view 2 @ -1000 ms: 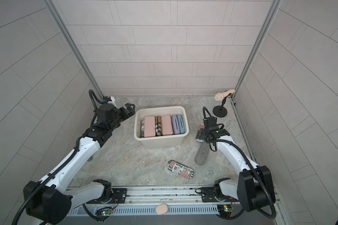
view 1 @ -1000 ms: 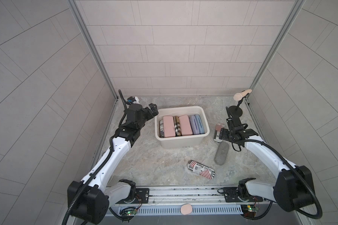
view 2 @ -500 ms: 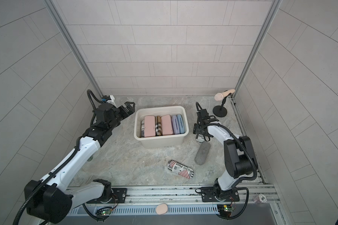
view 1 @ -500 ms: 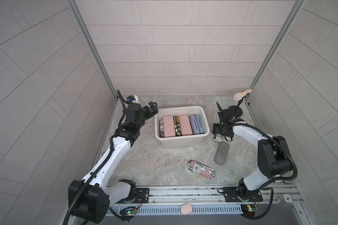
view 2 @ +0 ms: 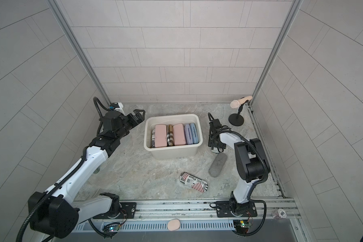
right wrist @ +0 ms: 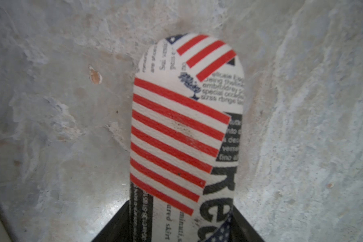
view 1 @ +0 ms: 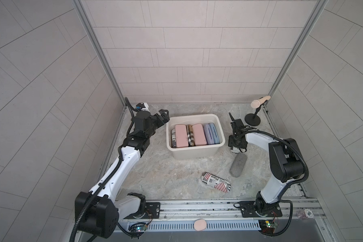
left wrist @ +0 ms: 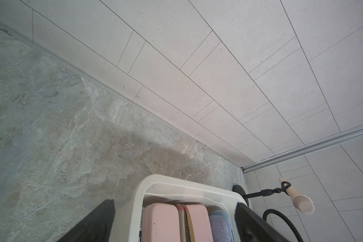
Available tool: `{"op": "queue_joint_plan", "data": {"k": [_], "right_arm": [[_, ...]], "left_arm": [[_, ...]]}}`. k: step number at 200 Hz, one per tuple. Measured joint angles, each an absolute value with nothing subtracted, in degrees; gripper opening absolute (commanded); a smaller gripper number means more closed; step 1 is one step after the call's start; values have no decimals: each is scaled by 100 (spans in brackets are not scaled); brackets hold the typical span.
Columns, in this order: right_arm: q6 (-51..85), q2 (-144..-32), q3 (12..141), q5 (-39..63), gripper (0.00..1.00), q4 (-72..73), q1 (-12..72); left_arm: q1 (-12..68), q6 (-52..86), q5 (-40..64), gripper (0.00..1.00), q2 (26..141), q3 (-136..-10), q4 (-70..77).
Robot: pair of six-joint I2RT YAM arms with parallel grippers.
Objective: Put the glasses cases into the storage boxes
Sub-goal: Pick up the glasses case at the center of the board, then place the glasses case in the storage box.
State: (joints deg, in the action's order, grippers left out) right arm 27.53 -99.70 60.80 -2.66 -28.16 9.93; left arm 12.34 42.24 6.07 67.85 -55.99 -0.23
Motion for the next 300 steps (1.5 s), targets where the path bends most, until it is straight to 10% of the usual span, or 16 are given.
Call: {"op": "queue_joint_plan", "data": {"k": [212, 300], "right_arm": [[2530, -7081, 6919, -740, 57, -4082, 1876], [2600, -7863, 8025, -676, 57, -3835, 3212]], "left_arm": [[1194, 4237, 73, 94, 6125, -5387, 176], [1061, 4200, -886, 96, 6121, -5354, -228]]}}
